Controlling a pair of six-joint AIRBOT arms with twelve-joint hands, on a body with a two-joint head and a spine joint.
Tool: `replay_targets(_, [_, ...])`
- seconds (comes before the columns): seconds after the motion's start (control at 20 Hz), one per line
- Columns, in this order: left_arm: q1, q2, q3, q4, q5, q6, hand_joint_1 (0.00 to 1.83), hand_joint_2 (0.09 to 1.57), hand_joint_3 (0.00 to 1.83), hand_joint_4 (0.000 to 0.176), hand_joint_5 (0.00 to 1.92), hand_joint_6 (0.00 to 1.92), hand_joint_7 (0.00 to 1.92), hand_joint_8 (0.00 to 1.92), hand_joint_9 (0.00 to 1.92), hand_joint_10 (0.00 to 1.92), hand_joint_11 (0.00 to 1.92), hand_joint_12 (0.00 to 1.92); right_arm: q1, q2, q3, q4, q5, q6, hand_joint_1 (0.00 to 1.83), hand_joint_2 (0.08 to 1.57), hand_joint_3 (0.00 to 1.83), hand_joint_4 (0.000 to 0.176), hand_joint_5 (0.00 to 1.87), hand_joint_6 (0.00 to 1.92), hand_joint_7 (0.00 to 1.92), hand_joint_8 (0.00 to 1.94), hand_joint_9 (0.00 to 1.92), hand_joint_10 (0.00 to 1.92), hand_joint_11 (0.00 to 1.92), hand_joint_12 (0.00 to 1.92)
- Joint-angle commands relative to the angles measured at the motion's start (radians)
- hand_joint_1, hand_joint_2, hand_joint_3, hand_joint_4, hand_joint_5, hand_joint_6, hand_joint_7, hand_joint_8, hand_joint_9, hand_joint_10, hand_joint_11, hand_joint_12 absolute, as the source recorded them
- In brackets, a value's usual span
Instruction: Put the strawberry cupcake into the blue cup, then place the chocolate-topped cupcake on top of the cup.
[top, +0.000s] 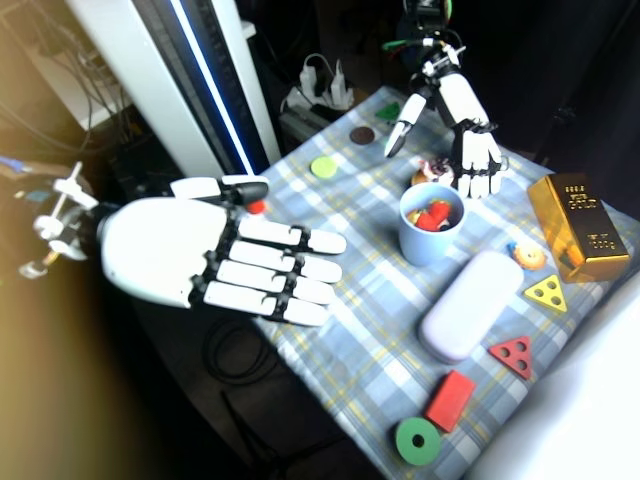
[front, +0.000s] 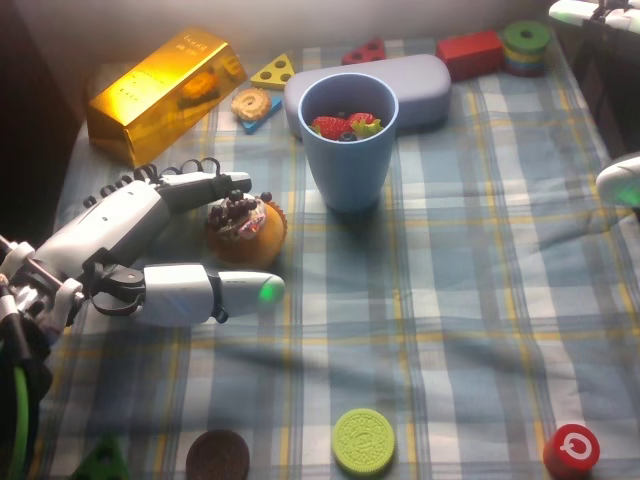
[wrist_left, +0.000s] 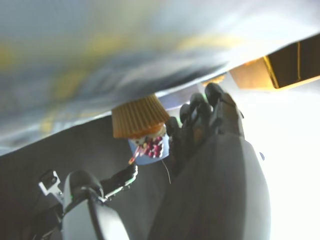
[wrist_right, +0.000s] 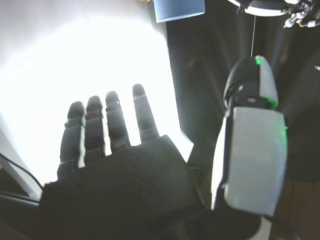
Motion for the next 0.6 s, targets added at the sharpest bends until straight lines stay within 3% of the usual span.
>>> replay_targets(0.0, [-0.014,-0.009,0.005,0.026,-0.099,-0.002,0.65,0.77,0.00,0.014,0.52,0.00,0.44,0.01,0.32,0.00,0.00,0.46,0.005,0.000,0.005,0.030,0.114,0.005,0.00,0.89,0.00,0.063,0.00,0.00,0.01,0.00,0.00,0.00,0.00,0.00])
replay_targets(0.05, [-0.015,-0.010,0.005,0.026,-0.098,0.002,0.64,0.80,0.02,0.029,0.53,0.01,0.46,0.01,0.33,0.01,0.00,0.45,0.005,-0.001,0.005,0.030,0.114,0.005,0.00,0.91,0.01,0.049,0.00,0.00,0.01,0.00,0.00,0.00,0.00,0.00])
replay_targets(0.1, [-0.016,-0.010,0.006,0.026,-0.098,0.004,0.64,0.83,0.01,0.030,0.55,0.01,0.49,0.01,0.35,0.01,0.00,0.47,0.004,-0.001,0.005,0.030,0.114,0.005,0.00,0.92,0.01,0.043,0.00,0.00,0.01,0.00,0.00,0.00,0.00,0.00])
replay_targets(0.15, [-0.018,-0.011,0.006,0.027,-0.098,0.006,0.71,0.83,0.01,0.027,0.57,0.01,0.51,0.01,0.36,0.01,0.00,0.48,0.003,-0.001,0.005,0.030,0.114,0.005,0.00,0.91,0.01,0.053,0.00,0.00,0.00,0.00,0.00,0.00,0.00,0.00])
replay_targets(0.2, [-0.018,-0.011,0.006,0.027,-0.098,0.008,0.80,0.83,0.00,0.017,0.60,0.02,0.53,0.02,0.36,0.01,0.00,0.48,0.003,-0.001,0.005,0.030,0.114,0.005,0.00,0.92,0.01,0.051,0.00,0.00,0.00,0.00,0.00,0.00,0.00,0.00])
replay_targets(0.3, [-0.020,-0.011,0.006,0.027,-0.098,0.019,0.91,0.83,0.00,0.022,0.65,0.01,0.59,0.01,0.38,0.01,0.00,0.48,0.001,-0.001,0.005,0.030,0.114,0.005,0.00,0.94,0.02,0.037,0.00,0.00,0.01,0.01,0.00,0.00,0.00,0.00])
replay_targets(0.35, [-0.020,-0.011,0.006,0.027,-0.099,0.019,0.89,0.86,0.00,0.022,0.70,0.01,0.66,0.01,0.42,0.01,0.00,0.59,0.000,-0.002,0.005,0.030,0.114,0.005,0.00,0.92,0.00,0.049,0.00,0.00,0.02,0.01,0.00,0.00,0.00,0.00])
replay_targets(0.4, [-0.020,-0.011,0.006,0.027,-0.100,0.019,0.89,0.89,0.01,0.023,0.71,0.01,0.69,0.01,0.43,0.00,0.00,0.61,0.000,-0.002,0.005,0.030,0.114,0.005,0.00,0.92,0.01,0.033,0.00,0.00,0.03,0.01,0.00,0.00,0.00,0.00])
replay_targets(0.45, [-0.020,-0.010,0.006,0.027,-0.102,0.019,0.97,0.88,0.01,0.014,0.71,0.01,0.71,0.02,0.43,0.00,0.00,0.61,-0.001,-0.003,0.005,0.030,0.114,0.005,0.00,0.93,0.01,0.026,0.00,0.00,0.03,0.01,0.00,0.00,0.00,0.00])
replay_targets(0.55, [-0.021,-0.009,0.006,0.027,-0.103,0.019,1.02,0.92,0.01,0.000,0.76,0.01,0.79,0.02,0.47,0.01,0.00,0.56,-0.003,-0.004,0.005,0.030,0.114,0.005,0.00,0.92,0.00,0.035,0.00,0.00,0.01,0.00,0.00,0.00,0.00,0.00])
